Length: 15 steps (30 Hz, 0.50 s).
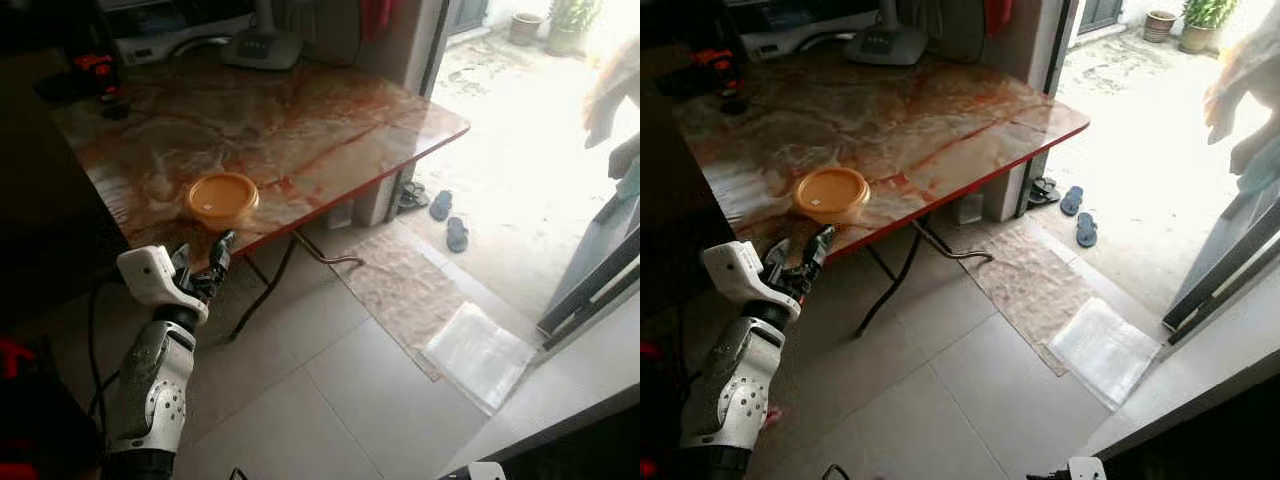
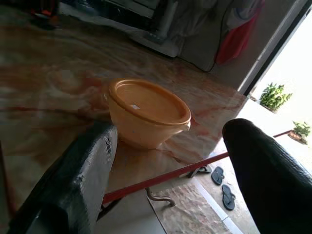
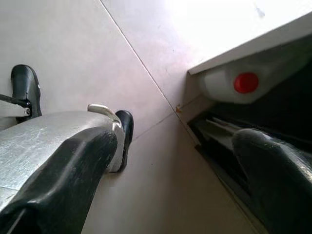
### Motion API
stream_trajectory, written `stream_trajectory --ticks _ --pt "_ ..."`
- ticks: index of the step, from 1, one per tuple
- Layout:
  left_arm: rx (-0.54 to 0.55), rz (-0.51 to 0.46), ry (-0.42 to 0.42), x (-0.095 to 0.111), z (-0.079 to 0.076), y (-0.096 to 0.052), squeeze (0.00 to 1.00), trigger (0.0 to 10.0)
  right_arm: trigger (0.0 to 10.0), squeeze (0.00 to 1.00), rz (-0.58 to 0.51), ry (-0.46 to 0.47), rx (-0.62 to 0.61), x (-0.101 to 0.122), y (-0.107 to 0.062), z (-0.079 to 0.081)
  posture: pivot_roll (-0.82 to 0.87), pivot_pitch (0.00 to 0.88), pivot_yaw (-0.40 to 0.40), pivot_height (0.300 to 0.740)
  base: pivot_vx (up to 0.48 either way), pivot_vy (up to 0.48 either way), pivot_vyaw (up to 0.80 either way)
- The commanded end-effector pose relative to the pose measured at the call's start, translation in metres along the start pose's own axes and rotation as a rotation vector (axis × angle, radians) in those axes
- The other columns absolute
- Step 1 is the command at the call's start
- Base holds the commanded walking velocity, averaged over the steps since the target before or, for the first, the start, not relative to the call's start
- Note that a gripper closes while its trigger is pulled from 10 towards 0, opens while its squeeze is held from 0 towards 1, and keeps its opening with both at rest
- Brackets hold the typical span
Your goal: Restocking fridge
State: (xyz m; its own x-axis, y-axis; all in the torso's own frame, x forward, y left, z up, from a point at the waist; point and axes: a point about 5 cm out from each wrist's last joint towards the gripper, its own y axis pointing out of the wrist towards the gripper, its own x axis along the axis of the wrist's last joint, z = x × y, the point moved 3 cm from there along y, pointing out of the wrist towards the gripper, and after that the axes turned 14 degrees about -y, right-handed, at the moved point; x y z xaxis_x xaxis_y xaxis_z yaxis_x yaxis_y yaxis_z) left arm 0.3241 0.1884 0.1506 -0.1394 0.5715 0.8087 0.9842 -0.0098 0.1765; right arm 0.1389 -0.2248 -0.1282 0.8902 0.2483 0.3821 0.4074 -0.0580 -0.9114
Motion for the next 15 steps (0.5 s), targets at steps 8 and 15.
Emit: stream_trajectory --ticks 8,15 --pt "-0.012 -0.017 0.011 0.0027 -0.0078 0.004 0.0 10.0 10.0 0.0 0.016 0.004 0.009 -0.0079 -0.0012 0.0004 -0.11 0.017 -0.018 0.74 0.0 0.0 0.59" --pt "-0.023 -0.02 0.01 0.0028 -0.0121 0.0068 0.0 10.0 10.0 0.0 0.013 0.017 0.013 -0.0078 -0.0011 0.0016 -0.11 0.013 -0.017 0.74 0.0 0.0 0.0"
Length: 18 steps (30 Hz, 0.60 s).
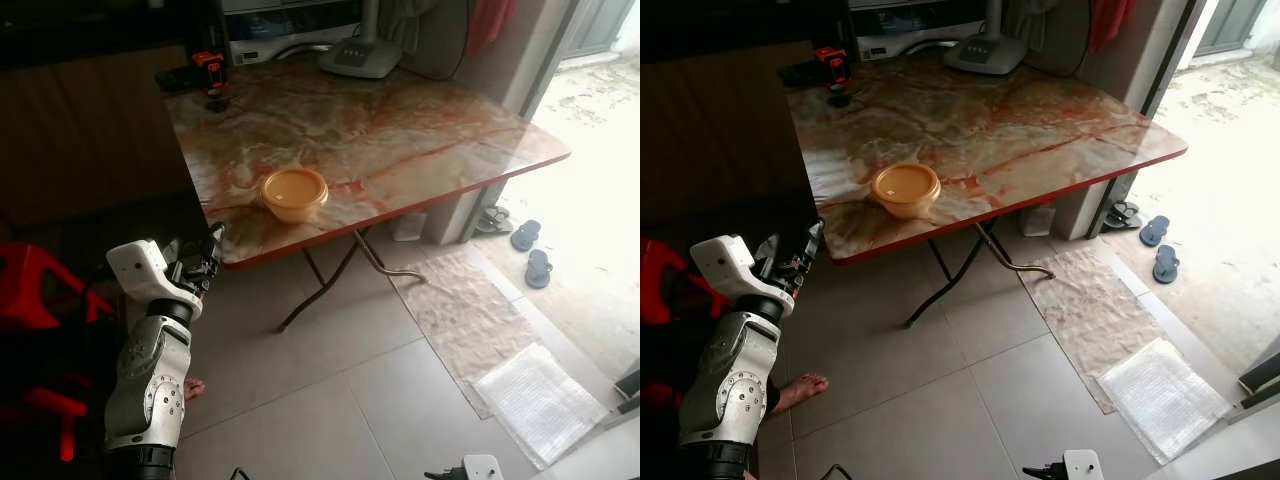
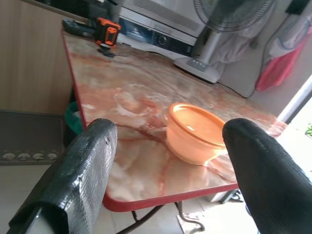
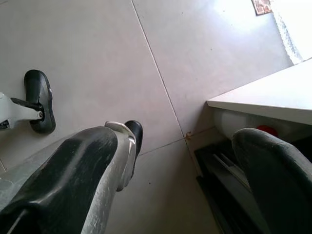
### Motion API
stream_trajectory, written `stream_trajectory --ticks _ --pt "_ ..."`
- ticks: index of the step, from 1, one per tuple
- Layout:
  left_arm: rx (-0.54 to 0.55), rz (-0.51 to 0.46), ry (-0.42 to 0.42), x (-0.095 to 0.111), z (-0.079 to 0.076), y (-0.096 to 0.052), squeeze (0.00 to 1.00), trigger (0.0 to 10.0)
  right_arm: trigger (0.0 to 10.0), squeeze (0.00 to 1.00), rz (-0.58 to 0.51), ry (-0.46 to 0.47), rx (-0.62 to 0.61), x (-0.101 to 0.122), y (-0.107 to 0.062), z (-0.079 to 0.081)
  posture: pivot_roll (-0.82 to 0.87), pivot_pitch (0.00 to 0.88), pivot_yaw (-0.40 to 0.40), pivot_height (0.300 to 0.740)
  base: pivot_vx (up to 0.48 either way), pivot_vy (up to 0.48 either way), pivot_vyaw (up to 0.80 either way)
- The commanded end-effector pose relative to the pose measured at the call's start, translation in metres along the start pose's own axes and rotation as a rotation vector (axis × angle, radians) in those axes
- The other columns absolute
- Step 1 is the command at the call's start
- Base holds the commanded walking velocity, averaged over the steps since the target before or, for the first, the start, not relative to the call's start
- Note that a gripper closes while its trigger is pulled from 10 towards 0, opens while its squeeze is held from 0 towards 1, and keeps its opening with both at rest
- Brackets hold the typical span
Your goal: Restocking fridge
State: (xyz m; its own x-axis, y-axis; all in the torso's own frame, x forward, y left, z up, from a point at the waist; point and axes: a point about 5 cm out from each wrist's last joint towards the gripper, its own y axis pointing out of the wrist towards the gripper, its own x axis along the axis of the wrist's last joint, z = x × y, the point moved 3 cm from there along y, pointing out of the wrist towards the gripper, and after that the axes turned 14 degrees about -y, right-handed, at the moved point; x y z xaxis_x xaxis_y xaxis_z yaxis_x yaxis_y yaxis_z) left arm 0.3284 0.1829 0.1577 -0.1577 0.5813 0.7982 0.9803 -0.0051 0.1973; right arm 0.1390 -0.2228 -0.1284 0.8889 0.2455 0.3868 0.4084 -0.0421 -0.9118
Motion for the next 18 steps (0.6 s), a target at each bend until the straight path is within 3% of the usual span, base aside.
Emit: stream_trajectory --ticks 1,7,18 --pt "-0.016 0.0 0.021 0.0008 -0.0044 0.0017 0.0 10.0 10.0 0.0 0.017 0.015 -0.002 -0.0082 -0.0013 -0.0004 -0.11 0.016 -0.018 0.74 0.0 0.0 0.0" --pt "-0.021 -0.004 0.01 0.0013 -0.0066 0.0037 0.0 10.0 10.0 0.0 0.016 0.016 0.001 -0.0071 -0.0011 -0.0006 -0.11 0.031 -0.022 0.74 0.0 0.0 0.0" --pt "-0.019 -0.014 -0.004 0.0029 -0.0082 0.005 0.0 10.0 10.0 0.0 0.019 0.004 0.008 -0.0067 -0.001 -0.0004 -0.11 0.043 -0.022 0.74 0.266 0.0 0.0"
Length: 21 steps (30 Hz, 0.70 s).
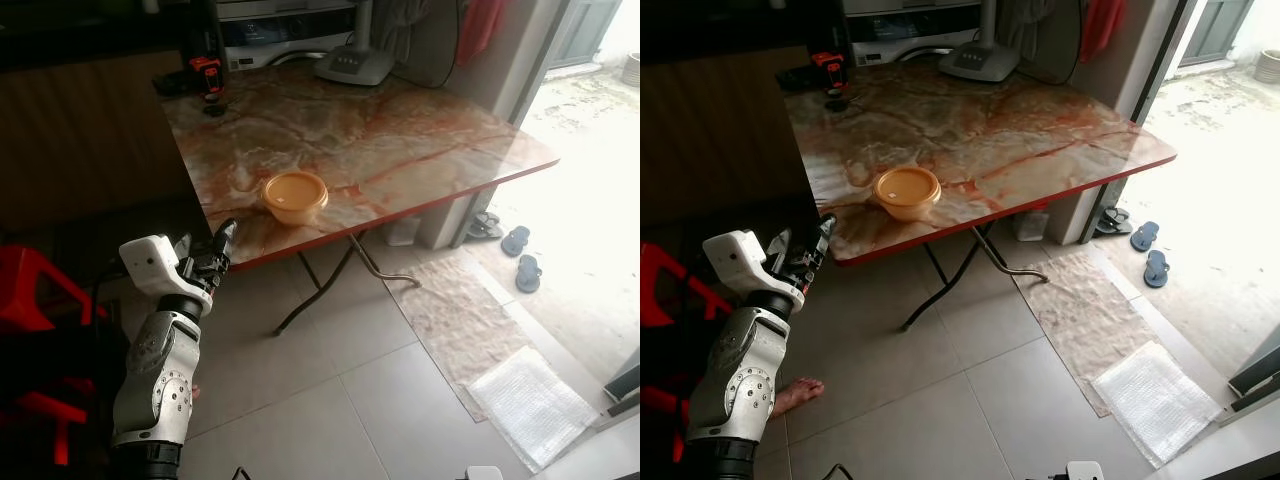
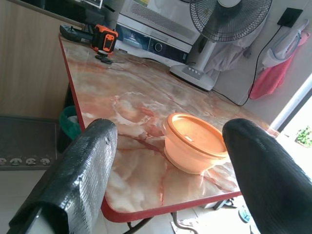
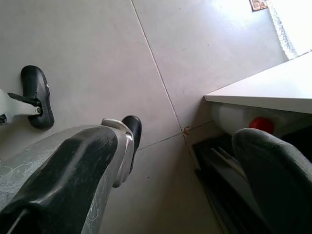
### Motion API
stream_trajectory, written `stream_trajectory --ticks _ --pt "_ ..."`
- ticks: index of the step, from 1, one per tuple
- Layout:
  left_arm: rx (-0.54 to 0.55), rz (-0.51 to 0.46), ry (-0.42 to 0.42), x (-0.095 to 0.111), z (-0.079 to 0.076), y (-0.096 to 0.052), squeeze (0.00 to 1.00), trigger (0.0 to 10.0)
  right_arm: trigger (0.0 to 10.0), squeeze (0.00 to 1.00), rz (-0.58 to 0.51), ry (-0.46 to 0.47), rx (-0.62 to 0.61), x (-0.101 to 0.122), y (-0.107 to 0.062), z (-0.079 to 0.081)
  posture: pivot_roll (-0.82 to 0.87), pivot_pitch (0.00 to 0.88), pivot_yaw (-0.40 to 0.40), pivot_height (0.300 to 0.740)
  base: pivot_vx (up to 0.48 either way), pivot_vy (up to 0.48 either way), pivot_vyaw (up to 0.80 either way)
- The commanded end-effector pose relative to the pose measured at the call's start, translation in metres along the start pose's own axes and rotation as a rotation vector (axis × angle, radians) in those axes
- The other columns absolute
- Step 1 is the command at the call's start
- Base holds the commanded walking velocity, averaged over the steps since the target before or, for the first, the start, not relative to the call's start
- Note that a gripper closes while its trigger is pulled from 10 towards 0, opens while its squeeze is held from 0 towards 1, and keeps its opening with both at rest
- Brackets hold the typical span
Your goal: Restocking fridge
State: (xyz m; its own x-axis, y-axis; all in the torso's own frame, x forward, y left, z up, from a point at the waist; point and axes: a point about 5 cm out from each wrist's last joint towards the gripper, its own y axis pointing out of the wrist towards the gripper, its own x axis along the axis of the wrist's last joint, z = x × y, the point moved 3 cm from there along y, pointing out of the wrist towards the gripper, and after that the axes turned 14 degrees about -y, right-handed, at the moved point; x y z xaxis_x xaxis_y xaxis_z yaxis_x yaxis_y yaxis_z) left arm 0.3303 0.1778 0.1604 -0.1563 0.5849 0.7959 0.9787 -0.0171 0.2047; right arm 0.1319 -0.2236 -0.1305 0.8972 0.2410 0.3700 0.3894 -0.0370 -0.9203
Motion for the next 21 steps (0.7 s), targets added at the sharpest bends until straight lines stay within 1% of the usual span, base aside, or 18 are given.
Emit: stream_trajectory --ticks 1,20,21 --pt "-0.005 -0.015 0.001 0.004 -0.0027 0.0026 0.0 10.0 10.0 0.0 0.0 0.001 -0.002 0.0006 -0.0001 -0.0014 -0.11 0.043 -0.022 0.74 0.311 0.0 0.0" --pt "-0.009 -0.023 -0.006 0.0058 -0.0044 0.0055 0.0 10.0 10.0 0.0 -0.003 -0.014 0.006 0.002 0.0001 -0.0008 -0.11 0.045 -0.022 0.74 0.334 0.0 0.0" --pt "-0.009 -0.023 -0.006 0.0059 -0.0044 0.0056 0.0 10.0 10.0 0.0 -0.003 -0.02 0.006 0.0021 0.0001 -0.0008 -0.11 0.045 -0.02 0.74 0.337 0.0 0.63"
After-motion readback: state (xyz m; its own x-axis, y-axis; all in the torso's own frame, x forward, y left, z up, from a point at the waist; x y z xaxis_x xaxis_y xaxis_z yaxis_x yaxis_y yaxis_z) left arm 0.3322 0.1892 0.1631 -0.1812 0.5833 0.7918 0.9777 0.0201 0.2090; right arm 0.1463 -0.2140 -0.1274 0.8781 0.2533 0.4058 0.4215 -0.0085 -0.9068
